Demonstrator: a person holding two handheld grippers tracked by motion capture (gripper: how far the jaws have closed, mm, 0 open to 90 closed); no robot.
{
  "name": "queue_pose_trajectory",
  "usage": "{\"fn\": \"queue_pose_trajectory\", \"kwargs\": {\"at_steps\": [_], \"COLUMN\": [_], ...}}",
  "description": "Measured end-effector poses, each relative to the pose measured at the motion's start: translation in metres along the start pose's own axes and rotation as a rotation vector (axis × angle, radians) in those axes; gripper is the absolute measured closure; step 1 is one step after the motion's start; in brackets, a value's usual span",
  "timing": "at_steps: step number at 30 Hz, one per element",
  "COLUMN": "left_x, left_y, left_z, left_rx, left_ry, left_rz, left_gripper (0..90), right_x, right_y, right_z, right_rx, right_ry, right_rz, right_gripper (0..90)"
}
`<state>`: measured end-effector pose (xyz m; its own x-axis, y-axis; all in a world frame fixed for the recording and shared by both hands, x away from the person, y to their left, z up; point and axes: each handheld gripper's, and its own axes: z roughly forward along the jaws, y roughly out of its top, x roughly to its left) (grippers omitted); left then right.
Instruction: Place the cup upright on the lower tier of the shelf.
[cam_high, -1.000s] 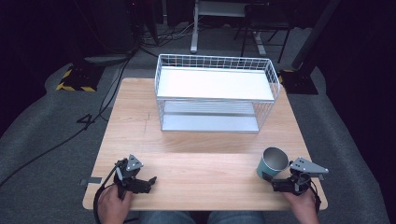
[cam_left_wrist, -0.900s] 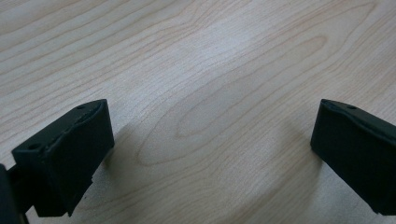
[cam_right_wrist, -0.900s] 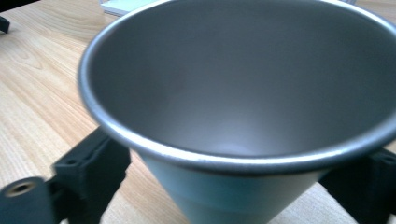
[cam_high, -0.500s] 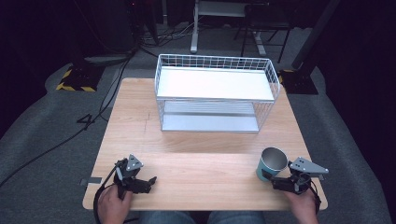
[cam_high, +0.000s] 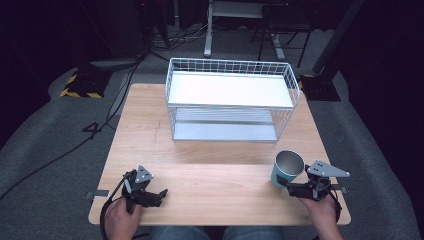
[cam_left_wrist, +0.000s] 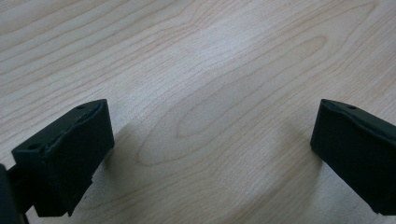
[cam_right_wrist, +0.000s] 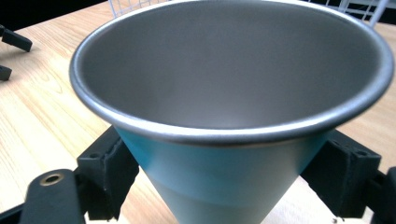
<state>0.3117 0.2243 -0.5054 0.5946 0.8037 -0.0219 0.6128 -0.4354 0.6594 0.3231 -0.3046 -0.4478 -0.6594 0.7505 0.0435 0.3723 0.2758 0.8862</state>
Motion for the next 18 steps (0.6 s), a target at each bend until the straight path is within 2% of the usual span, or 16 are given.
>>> {"fn": "queue_pose_trajectory", "kwargs": {"at_steps": [7,18], "left_x": [0.0,0.0], "left_y": [0.0,0.0], "left_z": [0.0,0.0], "left_rx": [0.0,-0.003], "left_ry": [0.002,0.004], "left_rz": [0.002,0.001], "left_gripper": [0.0,0.0], "right_x": [0.001,0.003], "right_y": [0.016,0.041], "right_z": [0.006,0.033], "right_rx": [-0.008,-0.013], "right_ry": [0.017,0.044], "right_rz": [-0.004,-0.009], "right_gripper": [18.5,18.4]}}
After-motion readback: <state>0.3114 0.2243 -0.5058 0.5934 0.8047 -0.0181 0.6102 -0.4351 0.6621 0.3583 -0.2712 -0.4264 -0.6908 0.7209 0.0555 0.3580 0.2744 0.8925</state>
